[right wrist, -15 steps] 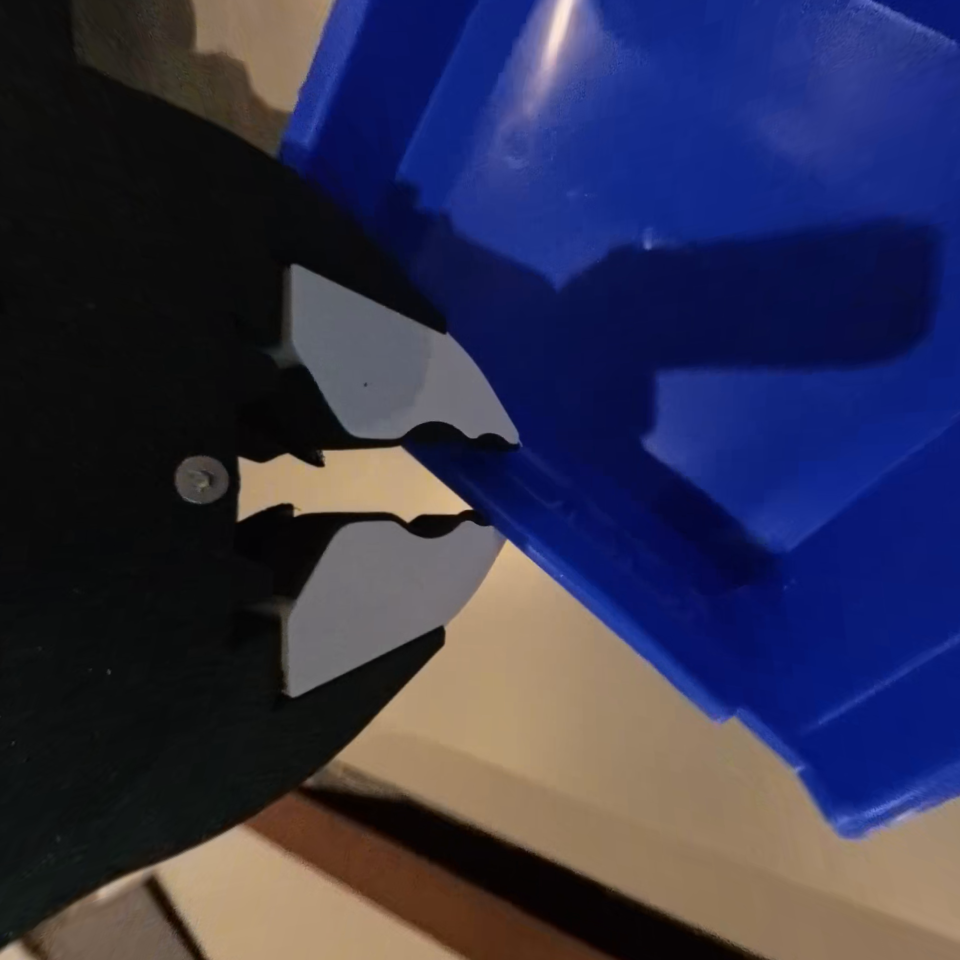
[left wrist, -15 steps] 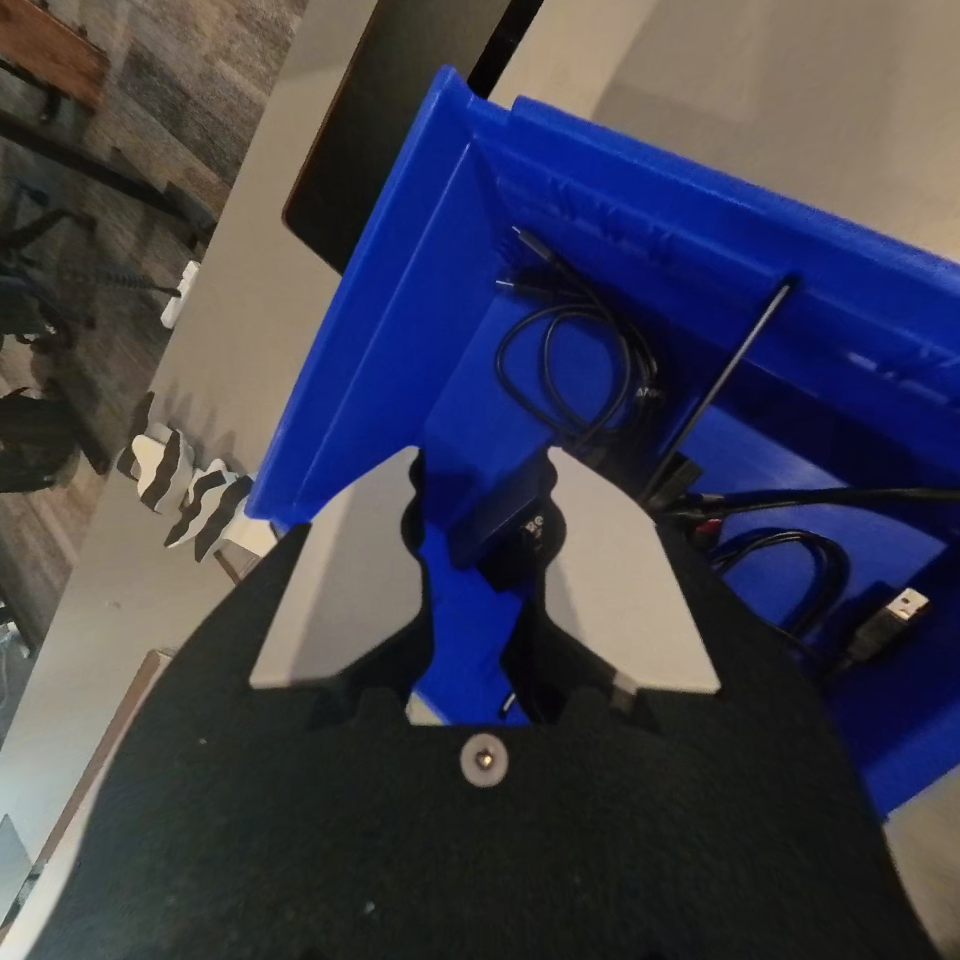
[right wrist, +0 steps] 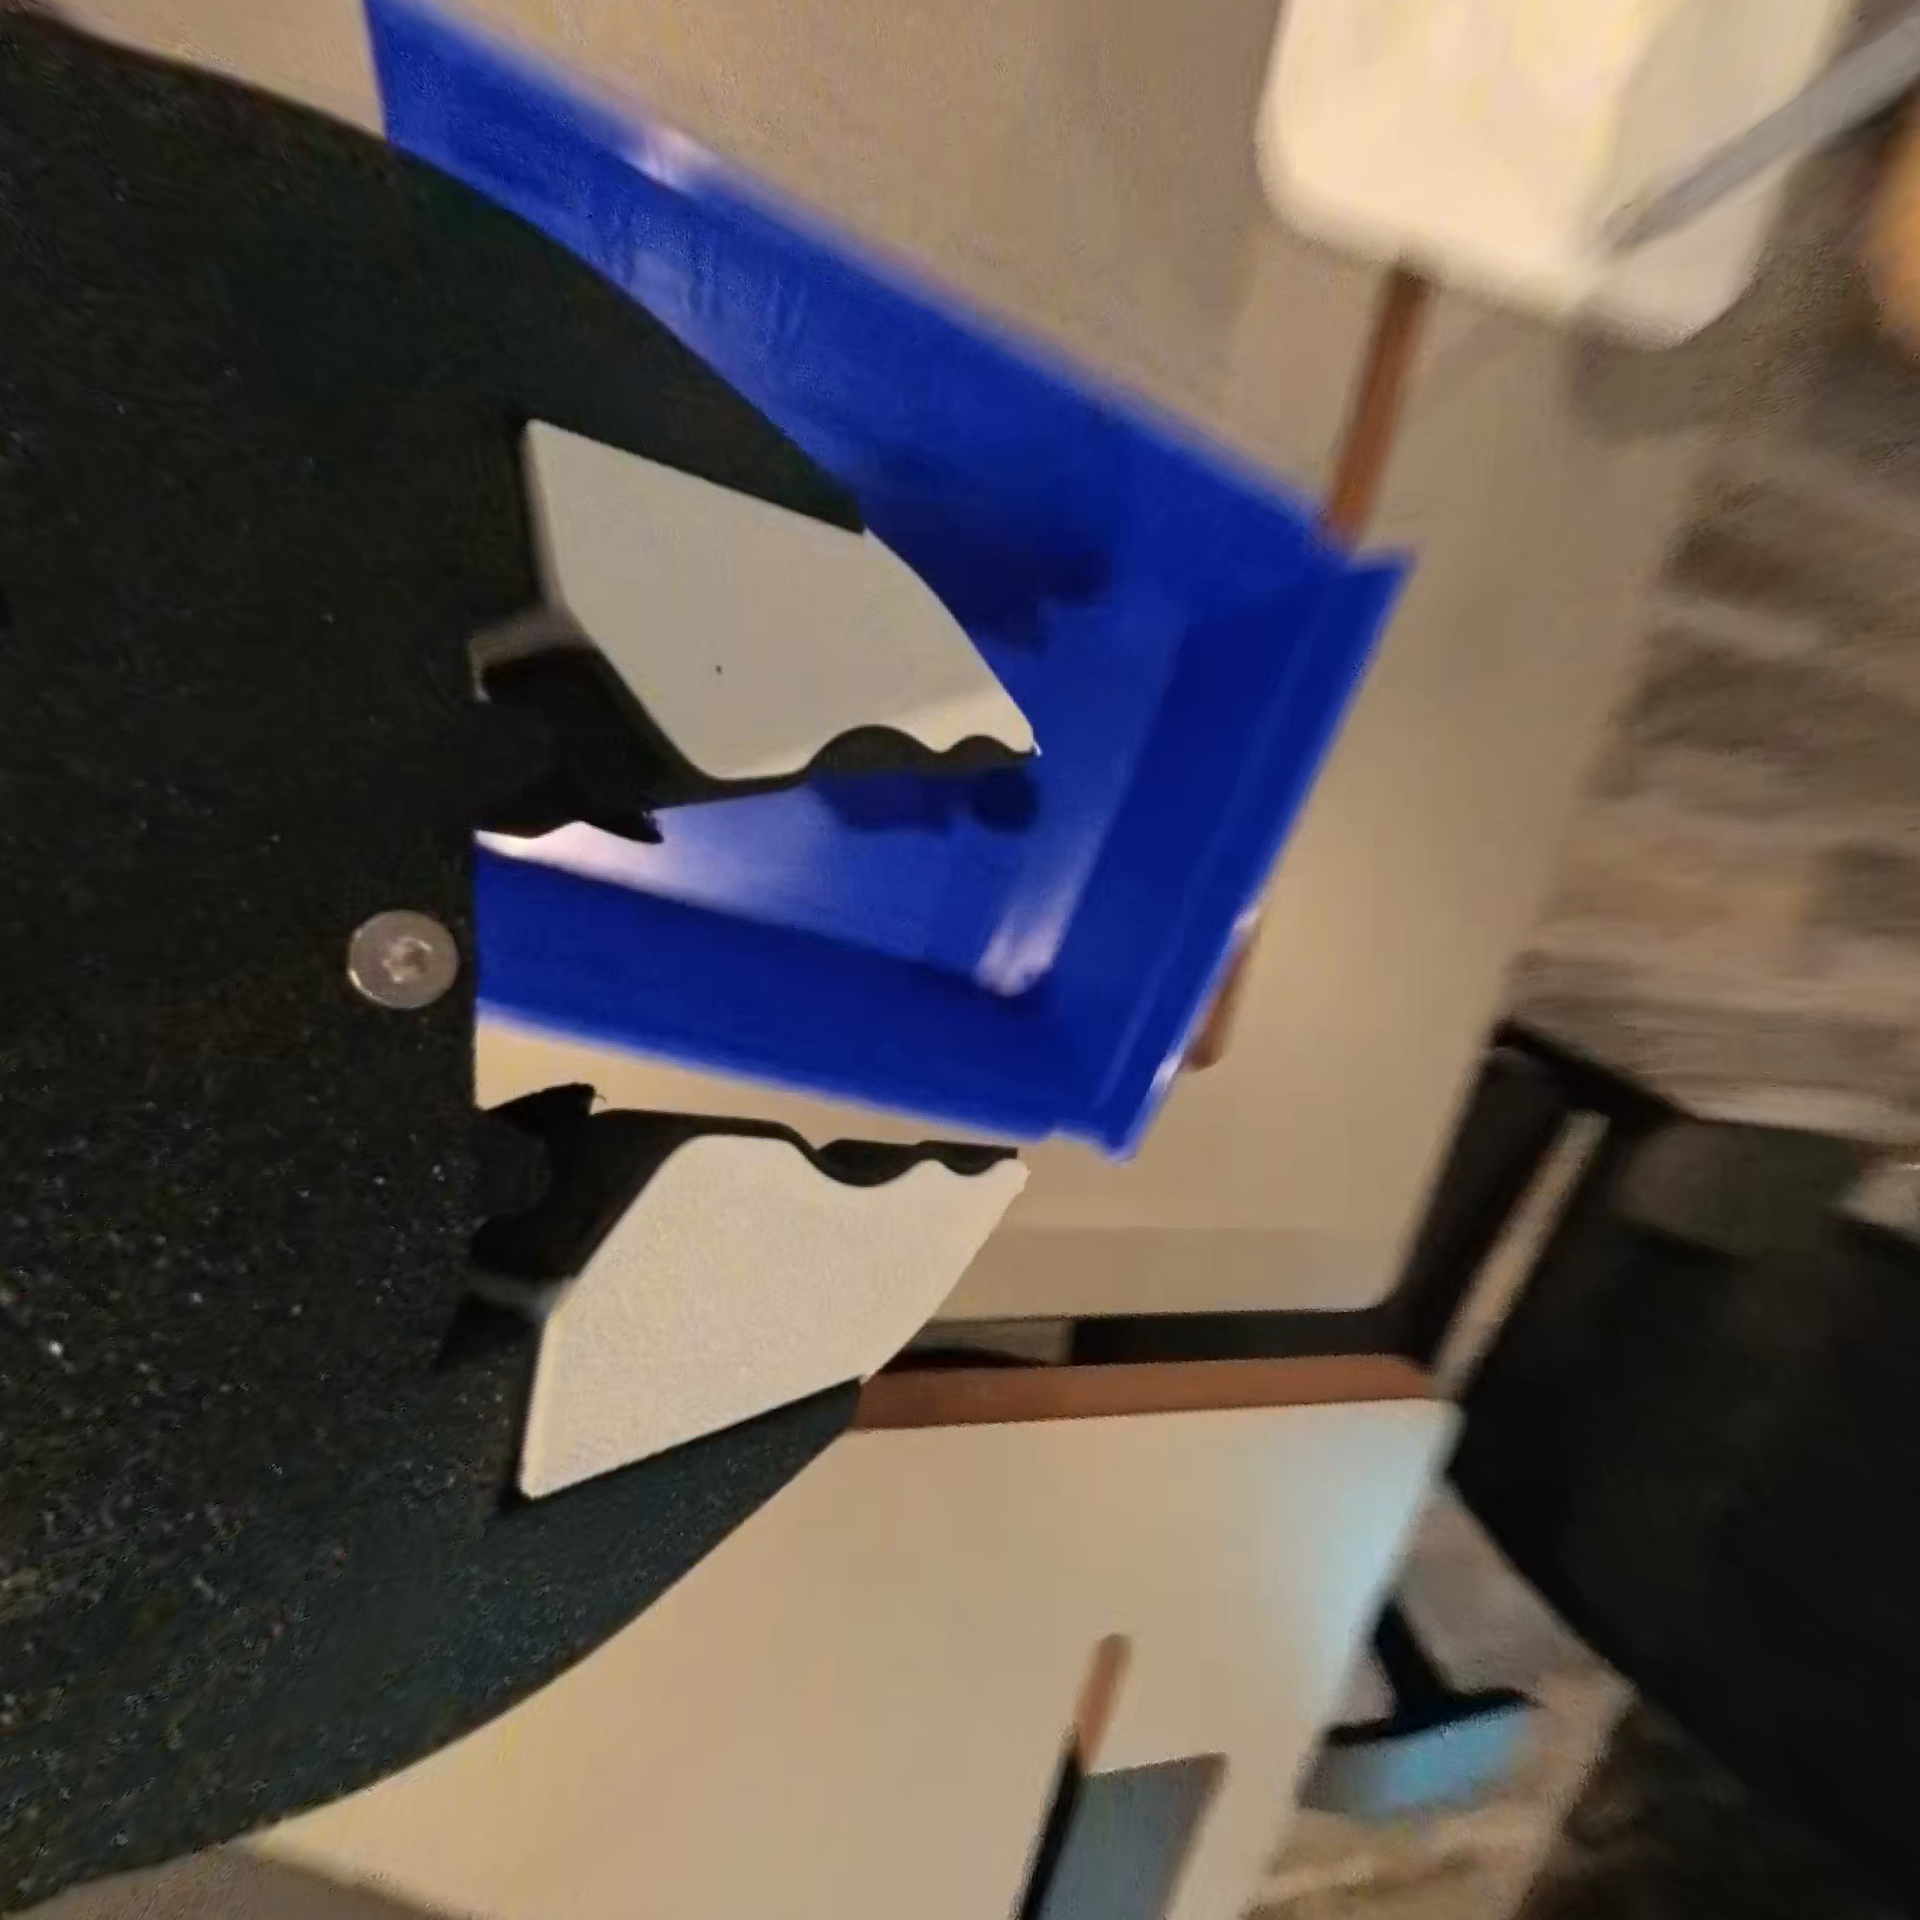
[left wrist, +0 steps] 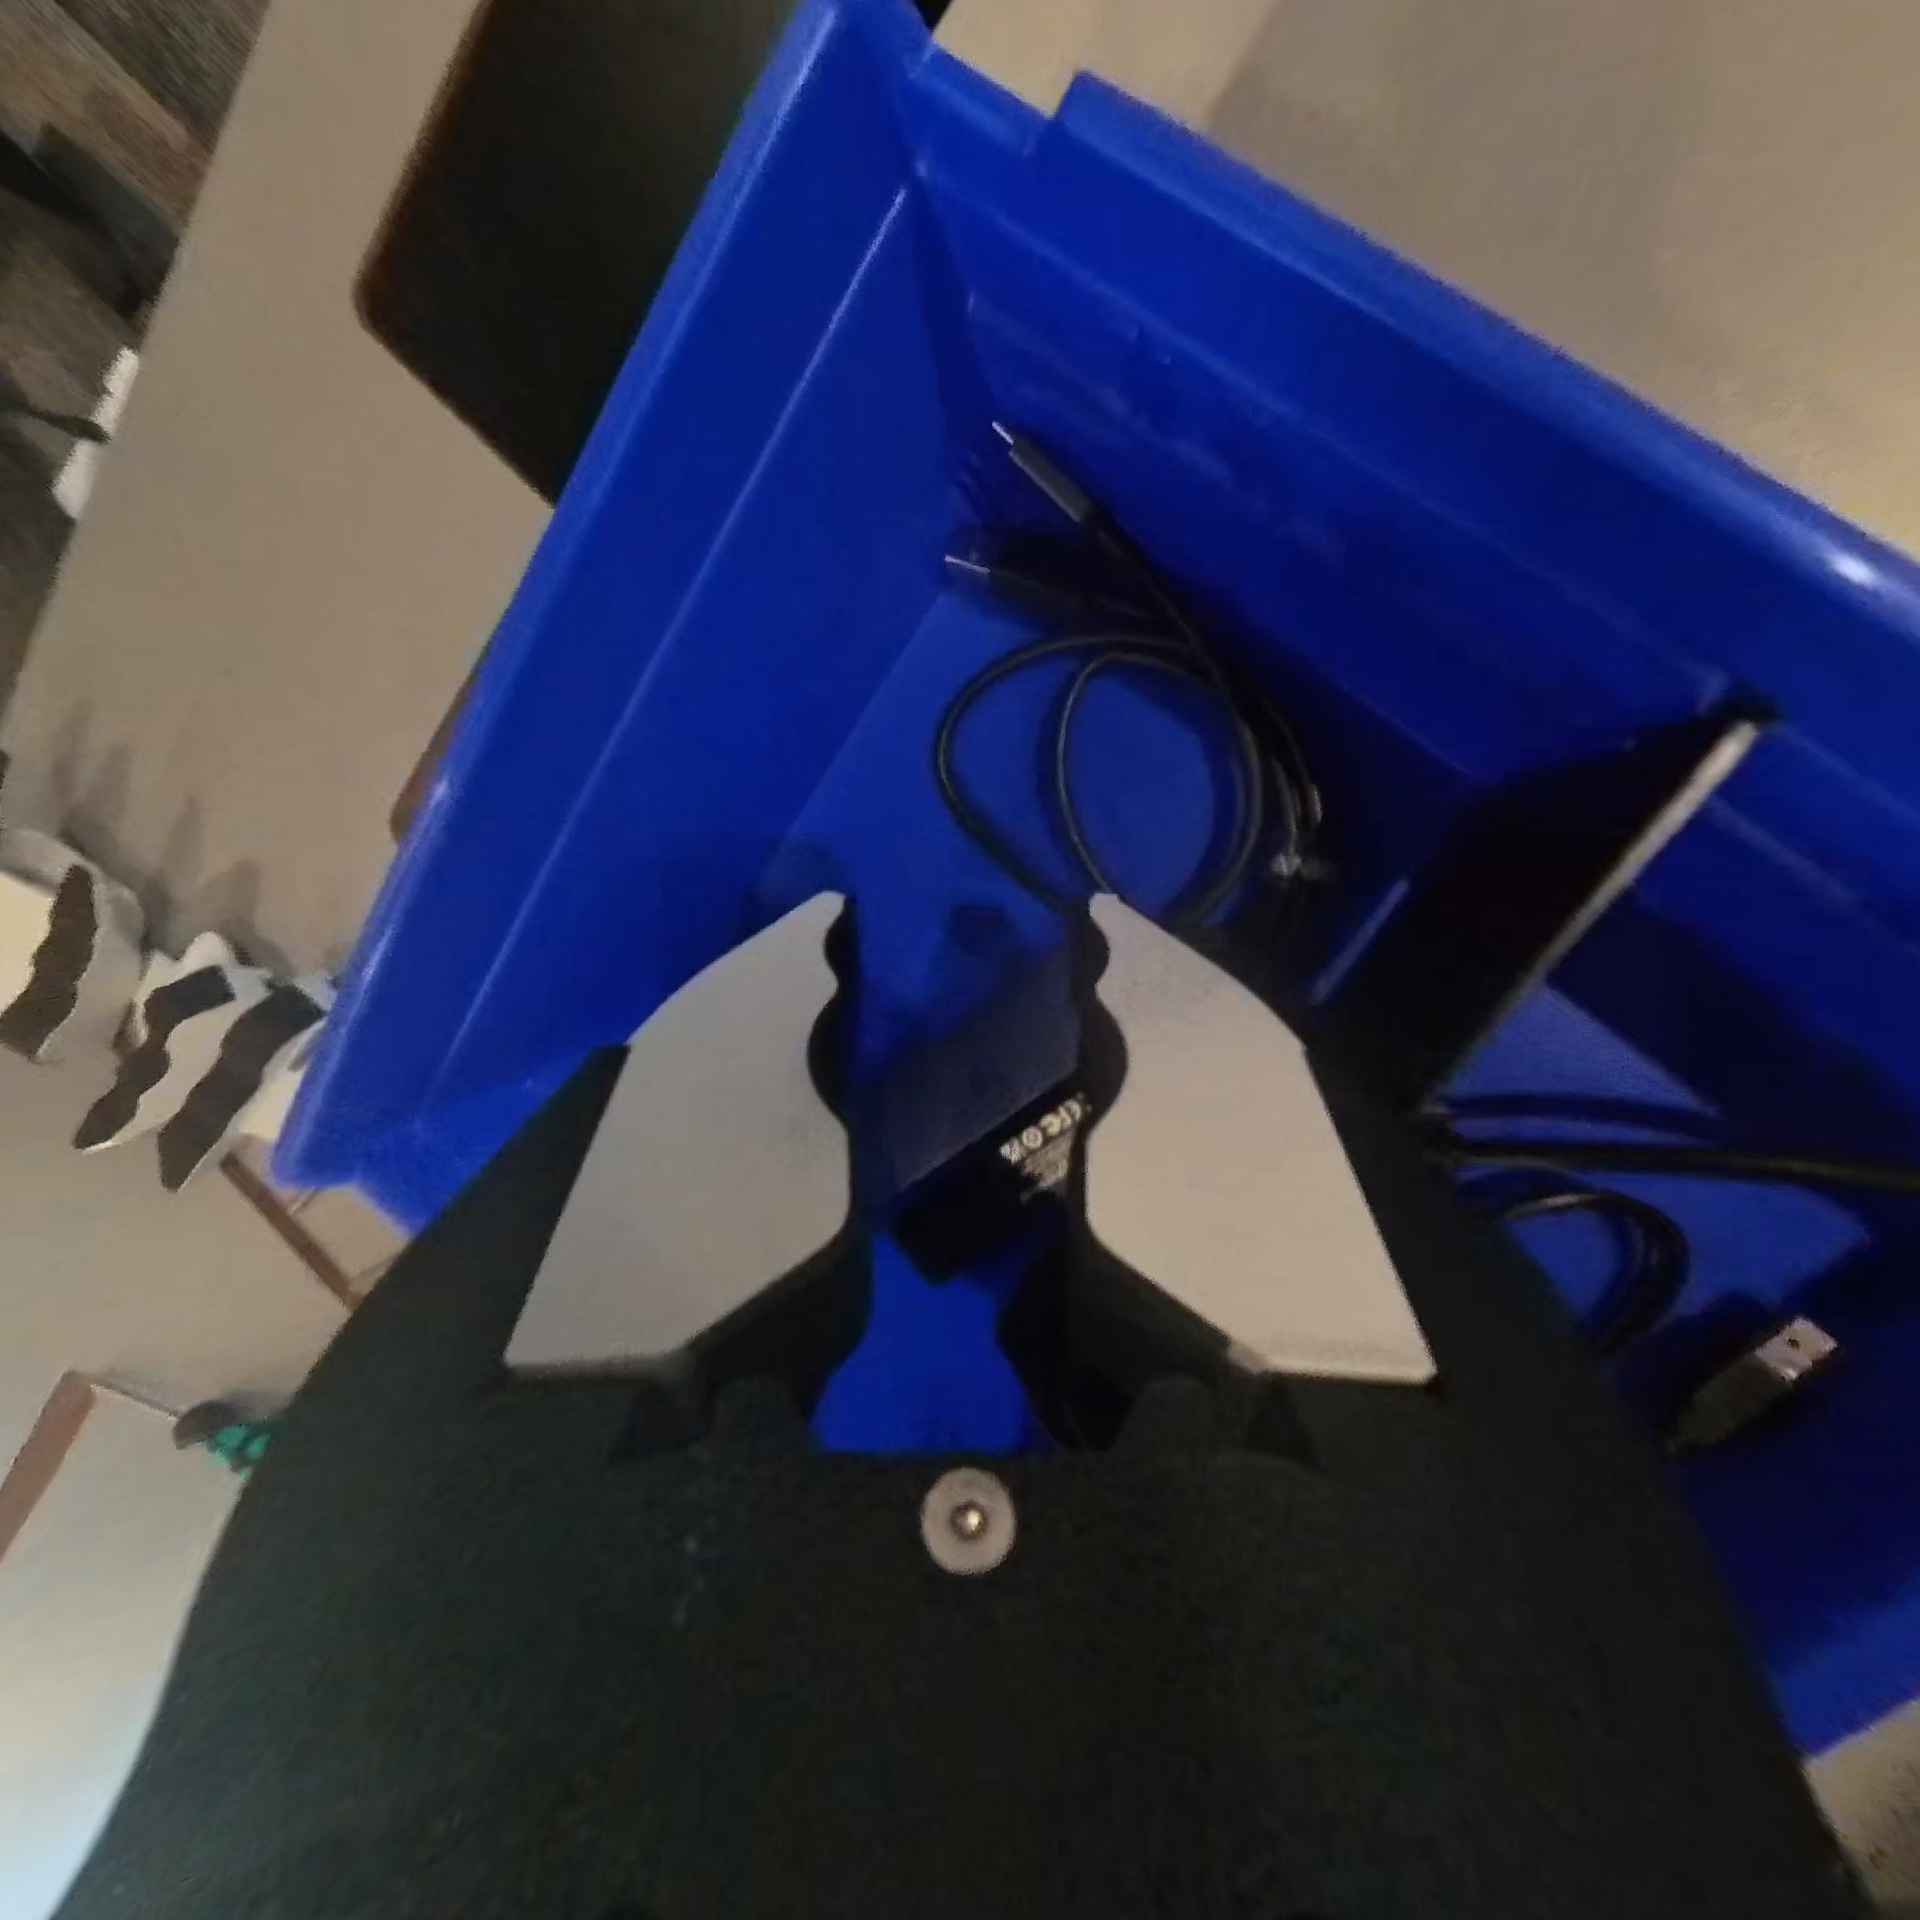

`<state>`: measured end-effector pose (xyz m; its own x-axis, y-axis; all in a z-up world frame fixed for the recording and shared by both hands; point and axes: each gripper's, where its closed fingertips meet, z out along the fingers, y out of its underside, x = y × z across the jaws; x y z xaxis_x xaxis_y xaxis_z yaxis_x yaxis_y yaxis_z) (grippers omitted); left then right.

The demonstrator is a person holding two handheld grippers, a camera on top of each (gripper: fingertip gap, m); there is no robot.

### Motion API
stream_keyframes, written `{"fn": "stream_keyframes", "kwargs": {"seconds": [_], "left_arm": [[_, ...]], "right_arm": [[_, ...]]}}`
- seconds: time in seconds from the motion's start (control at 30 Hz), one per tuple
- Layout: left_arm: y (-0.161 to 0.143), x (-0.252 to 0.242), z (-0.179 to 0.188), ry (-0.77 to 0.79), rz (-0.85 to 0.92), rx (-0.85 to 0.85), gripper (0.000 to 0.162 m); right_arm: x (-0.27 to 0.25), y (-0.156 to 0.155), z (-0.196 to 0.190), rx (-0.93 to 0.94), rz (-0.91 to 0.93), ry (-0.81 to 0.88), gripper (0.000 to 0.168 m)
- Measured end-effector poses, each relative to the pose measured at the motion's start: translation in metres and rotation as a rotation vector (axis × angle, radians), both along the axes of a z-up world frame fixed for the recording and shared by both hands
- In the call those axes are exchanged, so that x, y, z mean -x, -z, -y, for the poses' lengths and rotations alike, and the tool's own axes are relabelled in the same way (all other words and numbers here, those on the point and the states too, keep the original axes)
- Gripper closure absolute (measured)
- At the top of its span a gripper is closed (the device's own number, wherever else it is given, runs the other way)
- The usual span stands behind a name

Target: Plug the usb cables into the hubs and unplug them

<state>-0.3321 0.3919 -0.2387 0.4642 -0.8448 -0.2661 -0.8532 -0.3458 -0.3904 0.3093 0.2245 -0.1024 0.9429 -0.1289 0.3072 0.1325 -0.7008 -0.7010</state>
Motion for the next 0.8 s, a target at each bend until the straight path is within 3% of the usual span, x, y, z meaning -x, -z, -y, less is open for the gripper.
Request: {"fn": "stream_keyframes", "kwargs": {"seconds": [0.13, 0.33, 0.5, 0.6, 0.8], "left_arm": [[0.023, -0.017, -0.012, 0.035, -0.058, 0.066, 0.13], [0.048, -0.024, -0.012, 0.079, -0.175, 0.163, 0.137], [0.059, -0.028, -0.014, 0.087, -0.226, 0.178, 0.142], [0.066, -0.03, -0.009, 0.125, -0.259, 0.199, 0.157], [0.054, -0.03, -0.01, 0.109, -0.259, 0.175, 0.158]], "right_arm": [[0.108, -0.061, -0.009, -0.3, -0.036, -0.217, 0.11], [0.219, -0.094, 0.004, -0.543, -0.02, -0.44, 0.118], [0.245, -0.099, 0.015, -0.667, -0.149, -0.447, 0.121], [0.246, -0.095, 0.02, -0.663, -0.14, -0.425, 0.121], [0.253, -0.102, 0.03, -0.683, -0.143, -0.466, 0.124]]}}
